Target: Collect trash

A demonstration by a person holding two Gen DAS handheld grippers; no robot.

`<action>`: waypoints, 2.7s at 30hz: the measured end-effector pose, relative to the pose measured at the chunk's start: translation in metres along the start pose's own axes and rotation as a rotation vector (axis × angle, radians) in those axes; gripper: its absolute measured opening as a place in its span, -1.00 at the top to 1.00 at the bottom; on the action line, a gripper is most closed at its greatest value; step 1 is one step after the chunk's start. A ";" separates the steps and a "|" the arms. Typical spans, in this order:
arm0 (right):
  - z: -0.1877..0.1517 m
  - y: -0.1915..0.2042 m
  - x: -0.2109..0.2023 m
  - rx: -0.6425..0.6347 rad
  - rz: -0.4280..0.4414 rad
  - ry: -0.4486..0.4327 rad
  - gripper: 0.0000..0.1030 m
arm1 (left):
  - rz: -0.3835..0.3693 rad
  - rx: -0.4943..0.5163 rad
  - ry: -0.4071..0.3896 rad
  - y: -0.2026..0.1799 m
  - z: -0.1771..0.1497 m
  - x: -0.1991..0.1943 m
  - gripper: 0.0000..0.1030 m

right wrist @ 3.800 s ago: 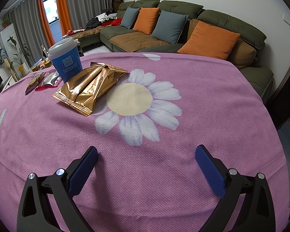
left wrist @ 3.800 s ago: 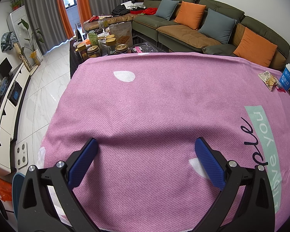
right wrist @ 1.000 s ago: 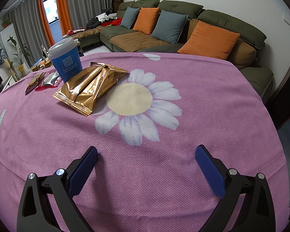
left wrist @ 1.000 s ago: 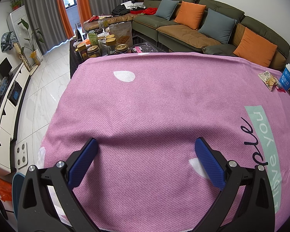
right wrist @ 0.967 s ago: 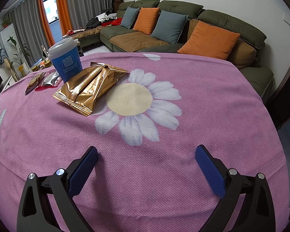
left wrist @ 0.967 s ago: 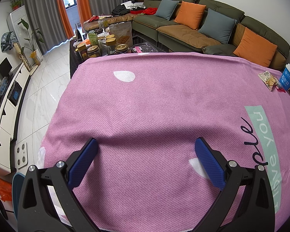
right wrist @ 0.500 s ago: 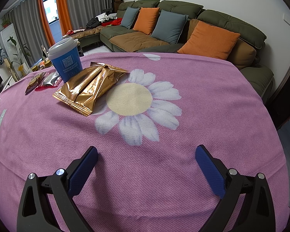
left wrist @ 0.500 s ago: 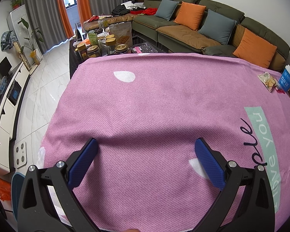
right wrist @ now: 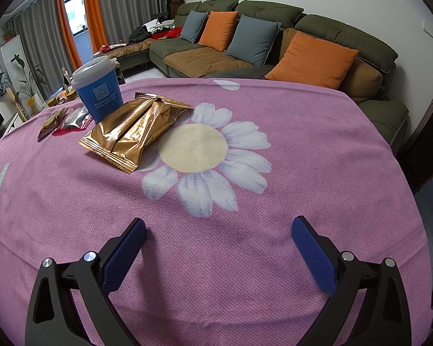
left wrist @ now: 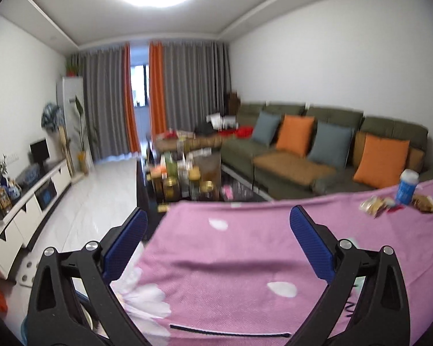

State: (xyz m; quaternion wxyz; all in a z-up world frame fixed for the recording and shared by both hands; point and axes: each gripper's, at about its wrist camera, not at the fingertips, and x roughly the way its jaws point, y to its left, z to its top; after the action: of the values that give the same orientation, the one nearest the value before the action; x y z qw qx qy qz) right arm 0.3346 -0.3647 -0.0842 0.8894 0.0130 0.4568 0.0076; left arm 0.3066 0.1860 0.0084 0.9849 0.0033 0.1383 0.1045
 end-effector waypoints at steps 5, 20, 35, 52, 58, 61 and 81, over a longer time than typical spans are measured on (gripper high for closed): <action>0.001 -0.001 0.000 0.000 0.000 0.000 -0.90 | -0.064 -0.002 -0.094 -0.011 0.012 -0.060 -0.89; 0.000 0.000 0.000 0.000 0.000 0.000 -0.90 | -0.055 0.041 -0.048 -0.021 0.010 -0.076 -0.89; 0.000 0.000 0.000 0.000 0.000 0.000 -0.90 | -0.033 -0.020 0.080 0.001 -0.002 -0.030 -0.89; 0.000 -0.001 0.000 0.000 0.000 0.000 -0.90 | -0.043 -0.012 0.075 -0.001 -0.006 -0.030 -0.89; 0.000 0.000 0.000 0.000 0.000 0.000 -0.90 | -0.042 -0.011 0.075 -0.002 -0.006 -0.029 -0.89; 0.000 -0.001 0.000 0.000 0.000 0.000 -0.90 | -0.042 -0.009 0.076 -0.002 -0.006 -0.030 -0.89; 0.000 -0.001 0.000 0.000 0.000 0.000 -0.90 | -0.089 0.029 0.210 -0.010 -0.016 0.012 -0.89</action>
State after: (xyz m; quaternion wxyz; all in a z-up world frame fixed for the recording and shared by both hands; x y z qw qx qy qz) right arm 0.3351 -0.3655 -0.0841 0.8894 0.0131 0.4569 0.0078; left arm 0.3154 0.1787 -0.0106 0.9684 0.0006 0.2423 0.0586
